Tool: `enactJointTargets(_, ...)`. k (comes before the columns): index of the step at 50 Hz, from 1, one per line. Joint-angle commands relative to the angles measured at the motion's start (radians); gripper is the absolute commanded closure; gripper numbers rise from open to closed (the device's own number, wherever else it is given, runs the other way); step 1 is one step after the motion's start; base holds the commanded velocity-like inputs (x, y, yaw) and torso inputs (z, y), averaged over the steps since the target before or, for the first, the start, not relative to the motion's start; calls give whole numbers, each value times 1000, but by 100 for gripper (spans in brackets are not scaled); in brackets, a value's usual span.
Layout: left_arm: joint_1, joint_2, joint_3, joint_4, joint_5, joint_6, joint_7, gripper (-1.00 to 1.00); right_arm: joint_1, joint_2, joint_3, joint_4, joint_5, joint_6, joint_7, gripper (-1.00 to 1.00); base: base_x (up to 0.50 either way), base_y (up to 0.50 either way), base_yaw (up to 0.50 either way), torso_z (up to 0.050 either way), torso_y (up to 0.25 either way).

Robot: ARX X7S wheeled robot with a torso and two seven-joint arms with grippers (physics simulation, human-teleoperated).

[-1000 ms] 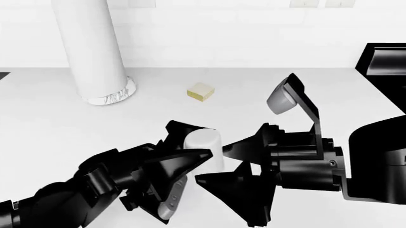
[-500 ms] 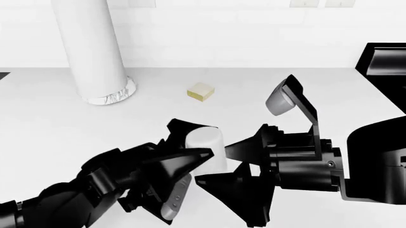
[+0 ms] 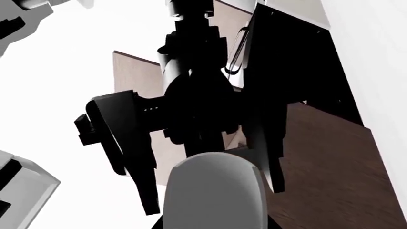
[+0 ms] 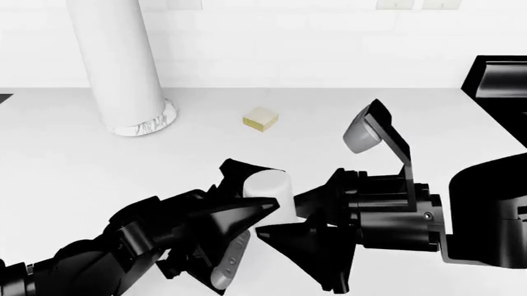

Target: A wet mug is on the counter and needs to be dried. Pick it up and place it upside down in the open cabinet.

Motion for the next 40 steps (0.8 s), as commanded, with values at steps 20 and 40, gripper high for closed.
enactJointTargets(20,1,-22,-16,48,-38,26,4,-100,5,24,-13,-18,-18,-27,0,100,0,0,0,0,0)
enactJointTargets(40,-19,-62,-48,-2,-98,45,-29,-100,-3,57,-4,-21,-21,-46,-9,100,0,0,0,0,0)
